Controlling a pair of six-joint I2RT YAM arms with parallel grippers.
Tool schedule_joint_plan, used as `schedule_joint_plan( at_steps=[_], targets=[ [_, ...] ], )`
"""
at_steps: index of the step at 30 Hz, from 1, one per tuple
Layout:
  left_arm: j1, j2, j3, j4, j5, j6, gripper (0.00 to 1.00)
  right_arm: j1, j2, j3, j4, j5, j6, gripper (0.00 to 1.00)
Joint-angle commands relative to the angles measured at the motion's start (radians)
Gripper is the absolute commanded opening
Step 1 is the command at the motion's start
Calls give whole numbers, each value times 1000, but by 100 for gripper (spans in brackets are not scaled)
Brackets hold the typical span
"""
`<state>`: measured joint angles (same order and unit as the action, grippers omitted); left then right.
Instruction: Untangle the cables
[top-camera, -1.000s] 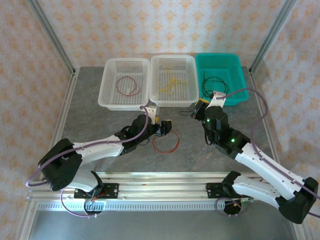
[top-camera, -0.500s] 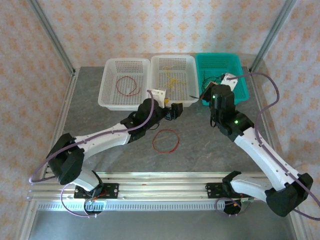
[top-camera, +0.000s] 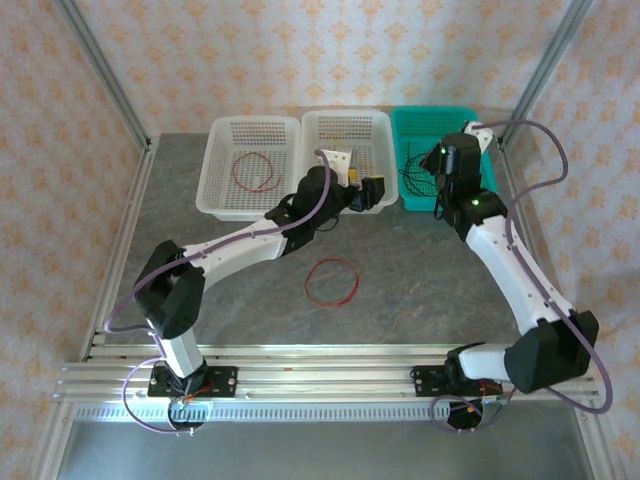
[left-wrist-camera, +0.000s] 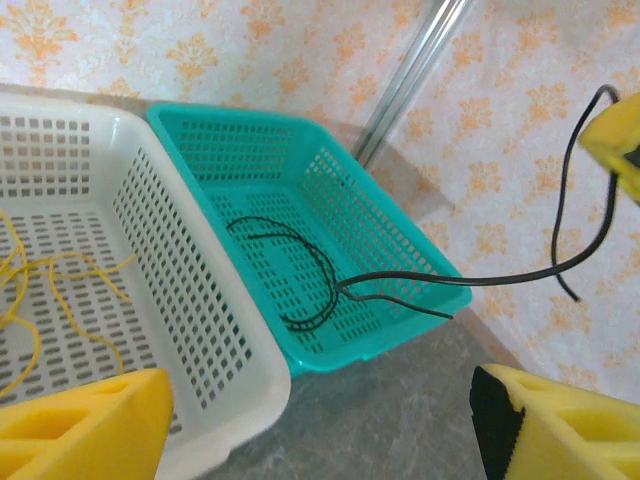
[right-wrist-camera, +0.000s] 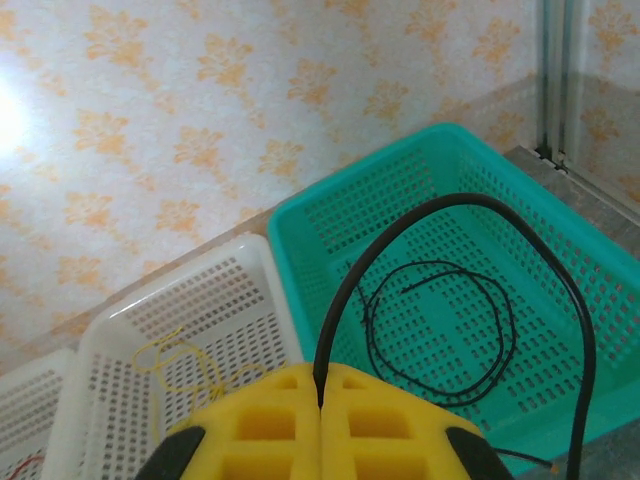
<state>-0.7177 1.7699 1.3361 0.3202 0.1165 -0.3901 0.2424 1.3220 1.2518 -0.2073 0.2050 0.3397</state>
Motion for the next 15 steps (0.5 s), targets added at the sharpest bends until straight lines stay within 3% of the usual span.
schedule_joint_plan(
  at_steps=[1, 7, 15],
  targets=[
    [19, 62, 88, -38, 43, 29, 79, -63, 63, 58, 40, -53, 23, 0],
    [36, 201, 236, -91, 41, 44, 79, -131, 227, 147, 65, -65, 45, 0],
    [46, 321, 359, -148, 70, 28, 78, -164, 493, 363, -40, -54, 81, 0]
  ],
)
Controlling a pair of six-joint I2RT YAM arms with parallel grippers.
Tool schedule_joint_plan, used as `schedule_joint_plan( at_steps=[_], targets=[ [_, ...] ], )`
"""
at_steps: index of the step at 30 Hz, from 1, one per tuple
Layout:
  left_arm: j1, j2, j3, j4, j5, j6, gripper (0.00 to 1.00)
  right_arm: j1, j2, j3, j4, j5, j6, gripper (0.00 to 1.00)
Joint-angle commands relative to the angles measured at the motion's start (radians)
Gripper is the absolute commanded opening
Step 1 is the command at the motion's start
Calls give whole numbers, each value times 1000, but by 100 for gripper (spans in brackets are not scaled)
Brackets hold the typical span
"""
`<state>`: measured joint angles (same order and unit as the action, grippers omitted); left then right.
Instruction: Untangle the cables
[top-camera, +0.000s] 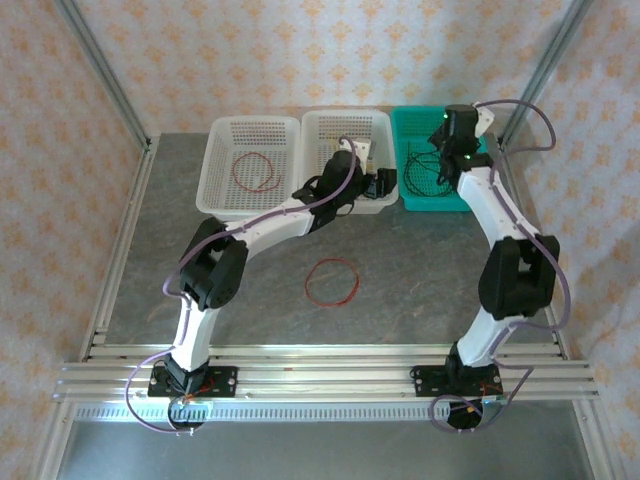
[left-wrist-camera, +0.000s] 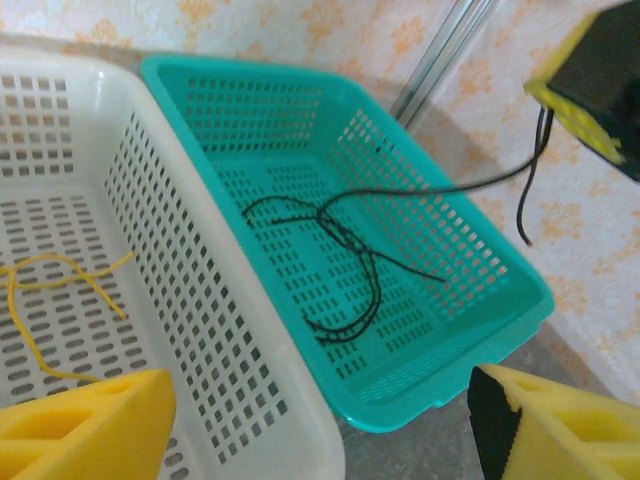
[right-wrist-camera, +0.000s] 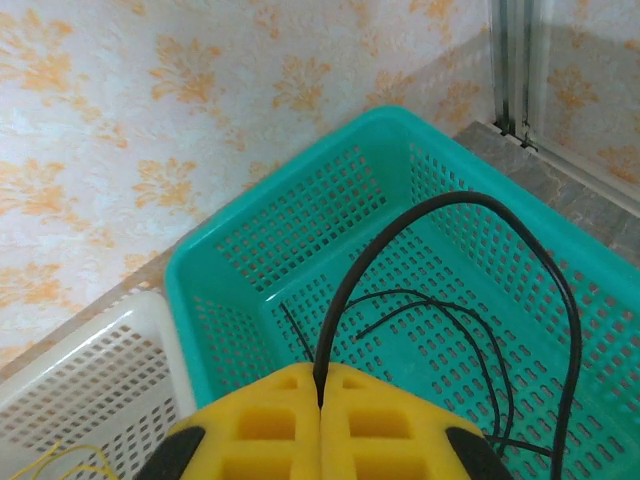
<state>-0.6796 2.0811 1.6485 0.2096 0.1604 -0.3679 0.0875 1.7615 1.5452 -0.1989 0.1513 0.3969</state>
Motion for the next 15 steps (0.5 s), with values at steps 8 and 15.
schedule_joint_plan(
  at_steps=[8, 15],
  targets=[
    [8, 40, 81, -109, 46, 29, 78, -9, 340, 419, -266, -26, 19, 11],
    [8, 27, 72, -122, 47, 40, 78, -11, 395, 503, -310, -34, 20, 32]
  ],
)
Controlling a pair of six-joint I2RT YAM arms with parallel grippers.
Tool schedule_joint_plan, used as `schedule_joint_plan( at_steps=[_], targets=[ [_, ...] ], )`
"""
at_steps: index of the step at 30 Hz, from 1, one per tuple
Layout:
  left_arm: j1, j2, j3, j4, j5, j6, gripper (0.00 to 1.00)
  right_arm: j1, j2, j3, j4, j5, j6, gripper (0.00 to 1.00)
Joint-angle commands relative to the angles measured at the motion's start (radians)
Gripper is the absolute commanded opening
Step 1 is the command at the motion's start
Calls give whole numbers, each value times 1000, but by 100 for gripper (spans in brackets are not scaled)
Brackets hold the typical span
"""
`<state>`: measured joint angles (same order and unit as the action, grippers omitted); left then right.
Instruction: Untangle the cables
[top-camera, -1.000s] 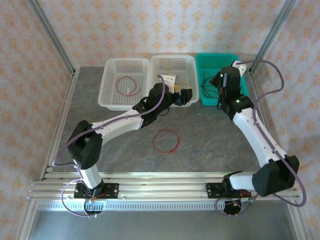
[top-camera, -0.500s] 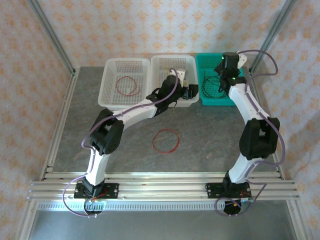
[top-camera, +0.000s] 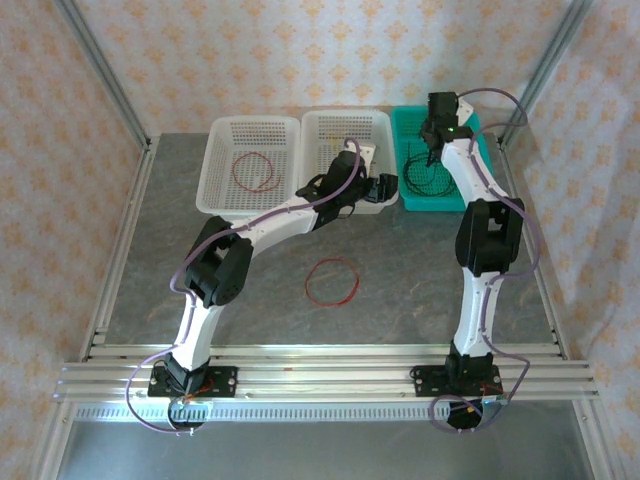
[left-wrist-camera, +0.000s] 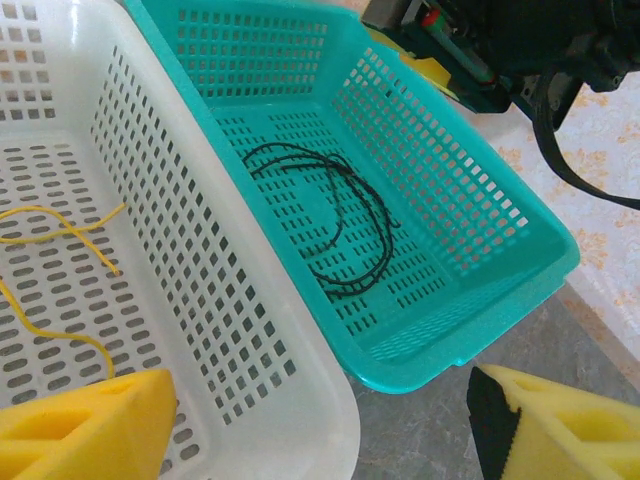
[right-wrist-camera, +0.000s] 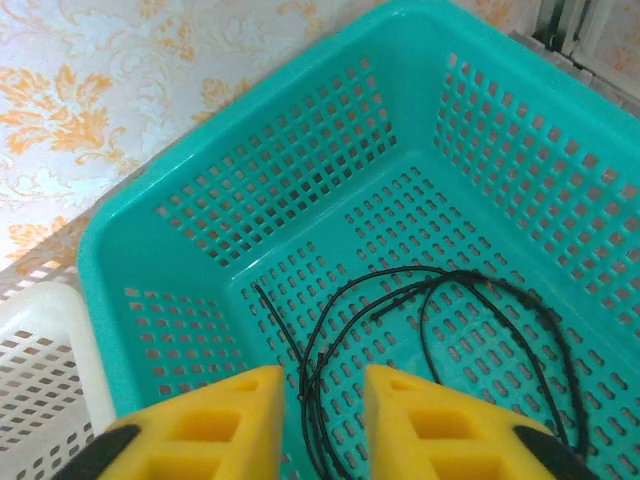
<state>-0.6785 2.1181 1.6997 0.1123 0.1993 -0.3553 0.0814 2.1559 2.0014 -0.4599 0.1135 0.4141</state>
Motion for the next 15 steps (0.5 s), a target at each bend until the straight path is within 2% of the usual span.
schedule_joint_plan(
  at_steps=[1, 8, 15],
  targets=[
    [7, -13, 17, -25, 7, 29, 78, -6, -1, 45, -49, 0, 0, 33],
    [5, -62, -38, -14, 2, 30, 78, -5, -82, -49, -4, -27, -11, 42],
    [-19, -203, -196, 25, -18, 49, 76, 4, -242, -233, 81, -137, -22, 43]
  ],
)
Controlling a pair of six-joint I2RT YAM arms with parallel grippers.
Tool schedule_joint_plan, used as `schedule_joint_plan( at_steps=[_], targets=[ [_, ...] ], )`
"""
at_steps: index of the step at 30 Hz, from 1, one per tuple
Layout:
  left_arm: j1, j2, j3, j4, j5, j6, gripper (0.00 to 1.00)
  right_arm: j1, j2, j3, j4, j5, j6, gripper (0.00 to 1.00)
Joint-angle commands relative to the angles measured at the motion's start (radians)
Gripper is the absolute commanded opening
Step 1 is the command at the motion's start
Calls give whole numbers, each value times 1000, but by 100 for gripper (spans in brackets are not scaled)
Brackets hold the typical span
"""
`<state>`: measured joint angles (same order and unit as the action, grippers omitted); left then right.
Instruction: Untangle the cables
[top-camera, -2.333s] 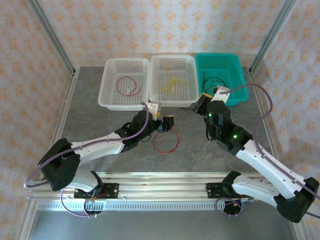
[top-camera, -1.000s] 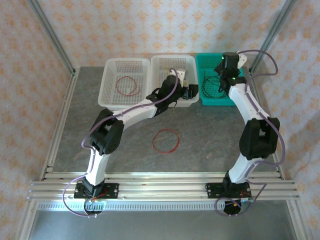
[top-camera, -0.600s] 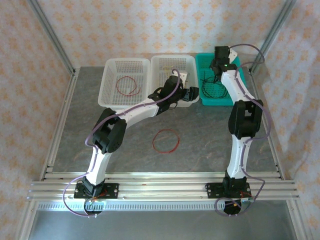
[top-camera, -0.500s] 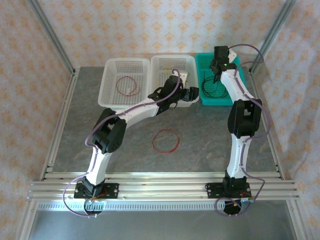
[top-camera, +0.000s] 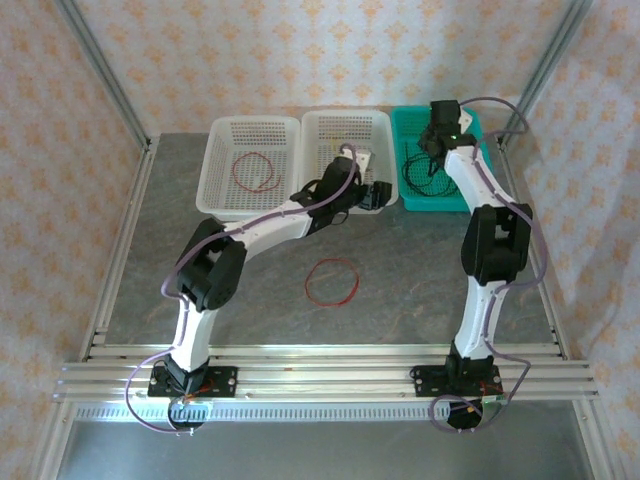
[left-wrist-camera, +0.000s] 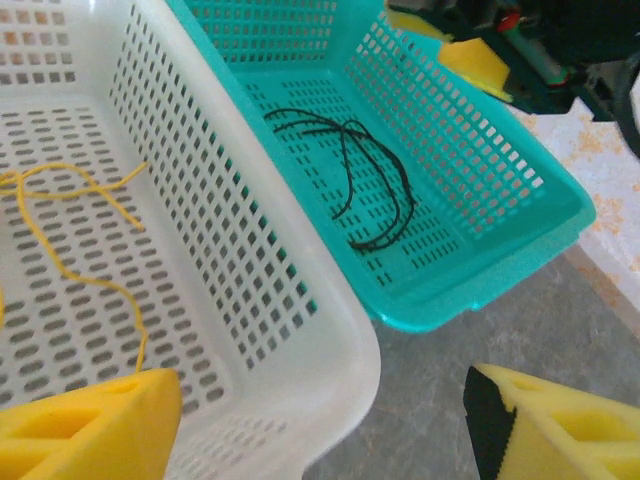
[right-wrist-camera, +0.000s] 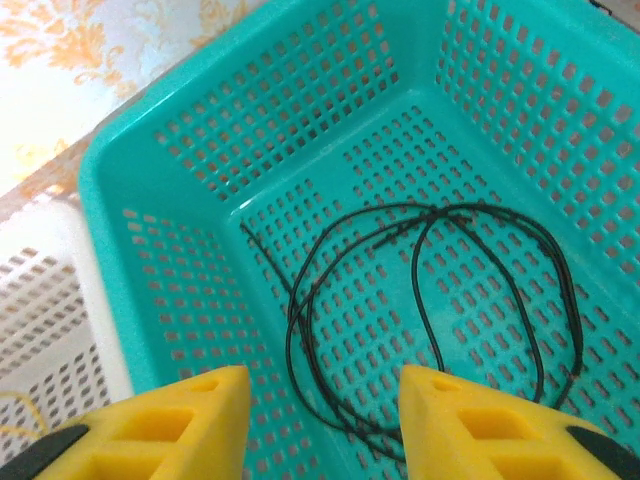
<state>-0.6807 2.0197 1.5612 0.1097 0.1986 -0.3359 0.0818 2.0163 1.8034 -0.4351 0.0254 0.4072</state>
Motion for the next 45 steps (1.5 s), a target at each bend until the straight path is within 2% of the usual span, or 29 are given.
schedule_joint_plan(
  at_steps=[1, 10, 15, 22, 26, 29, 35, 37, 38, 45],
  targets=[
    [-22, -158, -94, 36, -27, 35, 76, 14, -125, -59, 58, -54, -22, 43],
    [-42, -422, -418, 63, -80, 7, 76, 141, -325, -259, 74, -55, -26, 40],
    [-41, -553, -577, 40, -143, -8, 76, 253, -440, -411, 136, -3, -16, 41],
    [-42, -680, -754, 50, -172, -67, 76, 397, -597, -691, 295, 36, 35, 43],
    [-43, -717, -815, 24, -177, -79, 76, 487, -646, -797, 313, 75, 72, 42],
    [-43, -745, -854, -7, -176, -65, 76, 559, -651, -846, 297, 86, 113, 42],
    [-43, -788, -936, -18, -169, -82, 76, 701, -563, -818, 108, 98, 202, 45],
    [-43, -803, -965, -11, -169, -102, 76, 725, -533, -808, 61, 77, 188, 57],
    [-45, -815, -980, -3, -169, -112, 76, 729, -519, -804, 36, 76, 185, 58],
    [-66, -904, -1100, 43, -170, -192, 76, 731, -464, -805, -90, 97, 141, 42]
  ],
)
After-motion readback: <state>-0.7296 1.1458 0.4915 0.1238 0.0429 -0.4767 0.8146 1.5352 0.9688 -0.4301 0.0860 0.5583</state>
